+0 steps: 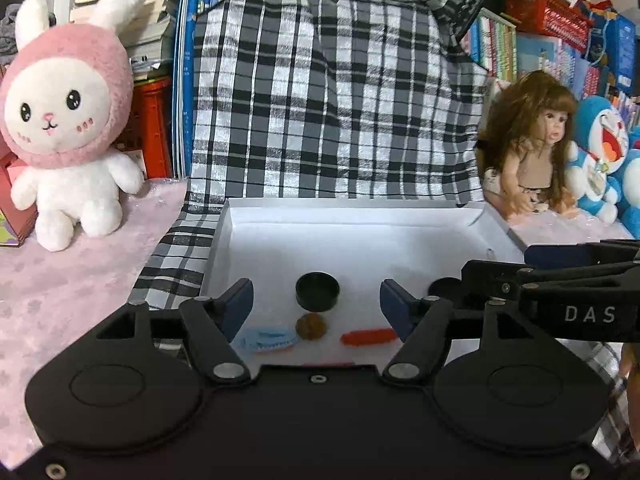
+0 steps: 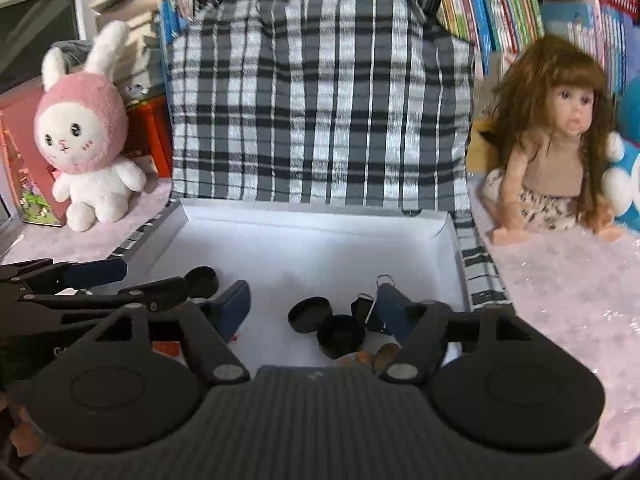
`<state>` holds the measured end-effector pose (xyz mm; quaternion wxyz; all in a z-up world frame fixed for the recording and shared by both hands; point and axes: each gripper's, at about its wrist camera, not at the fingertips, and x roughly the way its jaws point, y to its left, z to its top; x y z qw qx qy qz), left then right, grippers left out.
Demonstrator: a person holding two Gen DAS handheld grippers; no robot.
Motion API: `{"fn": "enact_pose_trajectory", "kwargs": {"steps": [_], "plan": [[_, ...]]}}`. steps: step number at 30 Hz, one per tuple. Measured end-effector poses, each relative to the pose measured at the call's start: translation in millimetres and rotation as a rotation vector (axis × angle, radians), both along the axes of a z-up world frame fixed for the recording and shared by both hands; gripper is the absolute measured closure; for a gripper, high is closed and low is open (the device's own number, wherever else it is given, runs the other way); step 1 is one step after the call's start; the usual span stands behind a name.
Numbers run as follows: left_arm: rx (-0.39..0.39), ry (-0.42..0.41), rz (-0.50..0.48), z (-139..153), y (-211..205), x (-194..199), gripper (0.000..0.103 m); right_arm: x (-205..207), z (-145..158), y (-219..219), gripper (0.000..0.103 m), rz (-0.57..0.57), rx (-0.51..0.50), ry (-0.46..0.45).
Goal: Organize rigid objects
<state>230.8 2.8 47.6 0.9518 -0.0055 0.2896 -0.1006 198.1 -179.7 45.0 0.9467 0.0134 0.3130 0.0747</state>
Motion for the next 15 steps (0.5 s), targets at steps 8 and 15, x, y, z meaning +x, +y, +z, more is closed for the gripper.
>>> {"fn": "enact_pose_trajectory", "kwargs": {"steps": [8,15], "plan": [[0.015,-0.07,-0.014,12.2,3.0,-48.8,0.019,-45.6,10.9,-2.5,0.013,-0.014,-0.014,-0.082],[0.074,-0.116,-0.012,9.4,-0.1,-93.2,0.017,-85.0,8.0,-1.2,0.005,-0.026,-0.028,-0.126]]}}
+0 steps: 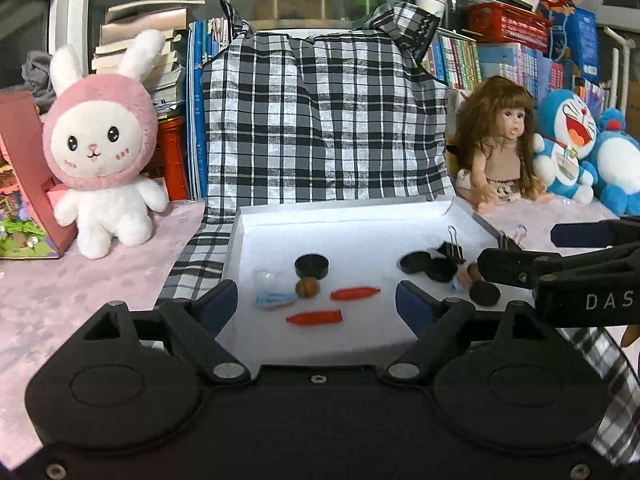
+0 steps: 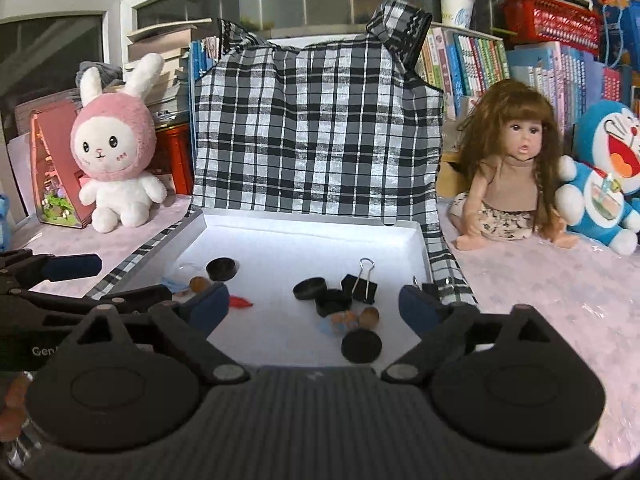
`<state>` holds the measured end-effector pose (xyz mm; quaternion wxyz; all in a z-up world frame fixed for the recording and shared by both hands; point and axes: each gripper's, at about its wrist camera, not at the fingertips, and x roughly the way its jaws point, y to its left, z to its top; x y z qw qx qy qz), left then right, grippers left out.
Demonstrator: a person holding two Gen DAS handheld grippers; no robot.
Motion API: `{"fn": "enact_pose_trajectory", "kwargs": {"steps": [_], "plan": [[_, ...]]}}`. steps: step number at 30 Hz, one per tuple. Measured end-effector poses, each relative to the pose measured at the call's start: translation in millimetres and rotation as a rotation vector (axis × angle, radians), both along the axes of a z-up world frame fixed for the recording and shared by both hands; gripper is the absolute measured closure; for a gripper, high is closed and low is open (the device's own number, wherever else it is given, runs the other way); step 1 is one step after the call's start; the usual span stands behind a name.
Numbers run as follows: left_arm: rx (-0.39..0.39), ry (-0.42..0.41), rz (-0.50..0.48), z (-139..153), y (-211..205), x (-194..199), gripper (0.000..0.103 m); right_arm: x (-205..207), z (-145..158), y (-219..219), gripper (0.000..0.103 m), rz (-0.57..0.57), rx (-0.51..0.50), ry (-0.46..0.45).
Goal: Organize rigid objects
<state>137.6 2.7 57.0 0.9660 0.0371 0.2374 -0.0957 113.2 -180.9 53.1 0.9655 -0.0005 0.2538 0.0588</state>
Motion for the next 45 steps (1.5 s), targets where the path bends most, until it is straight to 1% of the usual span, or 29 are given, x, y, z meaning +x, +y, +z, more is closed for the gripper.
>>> {"fn": "enact_pose_trajectory", "kwargs": {"steps": [2,7,14,20,29,36,42,45], "plan": [[0.01,0.002,-0.001,-2.7,-0.7,-10.4,0.016,-9.6,-2.7,-0.8,0.004,-0.004,-0.002,0.0],[0.006,0.018,-0.002,-11.7,-0.8,-31.7,0.016,-26.3,-11.6,-6.1,0.003,-0.039,0.006,0.008],[-0.003,0.055,0.028,-28.6,2.3,-38.9,0.016,-41.0,-26.9,-10.3,0.002,-0.054,-0.01,0.032],[-0.021,0.087,0.057,-42.5,7.5,-35.6,0.016,-44.9,-38.0,-13.0,0.001,-0.07,-0.017,0.051],[-0.02,0.116,0.091,-55.0,12.4,-28.5,0.016,-44.2,-49.6,-11.9,0.0,-0.073,-0.03,0.073],[0.0,0.147,0.104,-62.8,10.6,-22.2,0.016,-35.9,-59.1,-10.0,0.0,-0.083,-0.055,0.101],[-0.017,0.162,0.115,-65.3,13.7,-20.6,0.011,-32.3,-73.3,-6.5,0.0,-0.082,-0.08,0.138],[-0.016,0.165,0.123,-66.1,14.4,-20.9,0.008,-31.6,-74.1,-7.4,0.0,-0.084,-0.074,0.145]]}}
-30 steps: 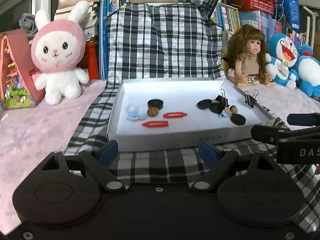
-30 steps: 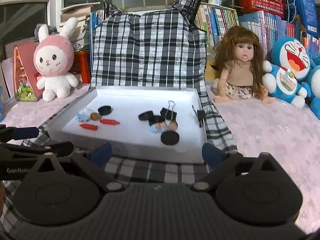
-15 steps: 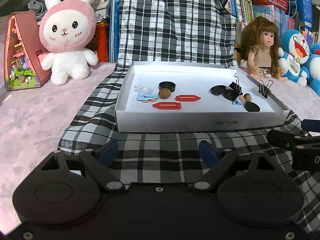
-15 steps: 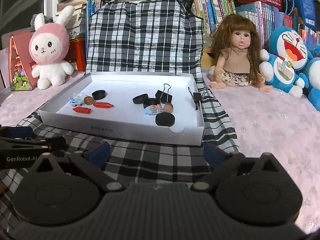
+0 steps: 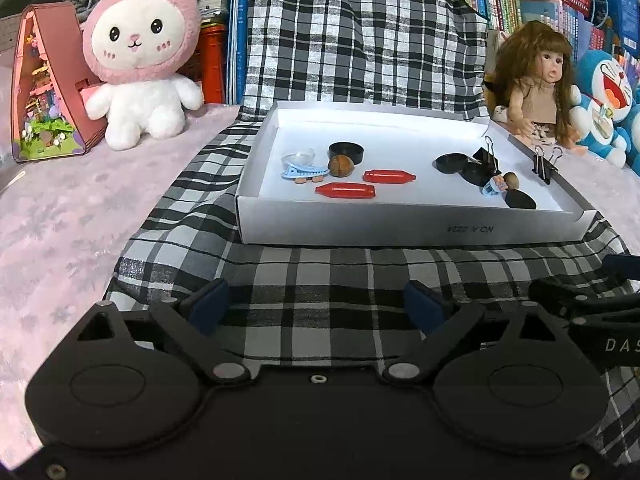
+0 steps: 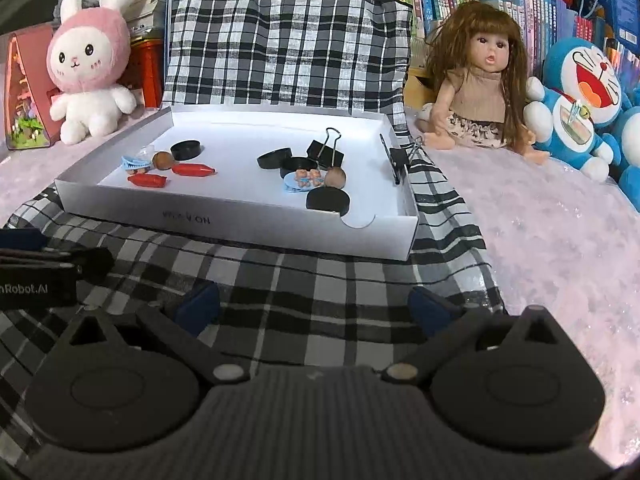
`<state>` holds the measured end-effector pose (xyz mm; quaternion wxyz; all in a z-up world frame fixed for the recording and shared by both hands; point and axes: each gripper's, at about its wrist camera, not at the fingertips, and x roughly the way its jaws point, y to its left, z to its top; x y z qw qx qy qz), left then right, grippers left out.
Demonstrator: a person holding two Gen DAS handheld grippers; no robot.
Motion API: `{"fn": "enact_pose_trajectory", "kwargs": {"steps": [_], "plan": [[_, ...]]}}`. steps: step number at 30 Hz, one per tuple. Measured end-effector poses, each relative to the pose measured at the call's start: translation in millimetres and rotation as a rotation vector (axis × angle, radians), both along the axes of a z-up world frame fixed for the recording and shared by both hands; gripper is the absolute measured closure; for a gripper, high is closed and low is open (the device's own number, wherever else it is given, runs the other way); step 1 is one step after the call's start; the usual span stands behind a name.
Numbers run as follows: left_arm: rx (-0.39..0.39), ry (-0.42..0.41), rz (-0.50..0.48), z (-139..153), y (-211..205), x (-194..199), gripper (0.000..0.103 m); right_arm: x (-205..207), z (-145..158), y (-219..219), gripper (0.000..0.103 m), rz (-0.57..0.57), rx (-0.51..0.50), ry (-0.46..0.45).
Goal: Organize rigid objects
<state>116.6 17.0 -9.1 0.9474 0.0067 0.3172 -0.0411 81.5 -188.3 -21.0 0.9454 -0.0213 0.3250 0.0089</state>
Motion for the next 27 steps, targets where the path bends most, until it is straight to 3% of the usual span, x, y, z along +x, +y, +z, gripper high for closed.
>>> {"fn": "enact_pose_trajectory", "kwargs": {"steps": [7,27], "plan": [[0.014,0.014,0.001,-1.9,-2.4,1.3,0.0,2.5,-1.9,-5.1,0.0,0.003,0.038,0.022],[0.017,0.015,0.0,-2.2,-2.1,2.1,0.0,2.2,-2.8,-5.0,0.0,0.003,0.047,0.023]]}}
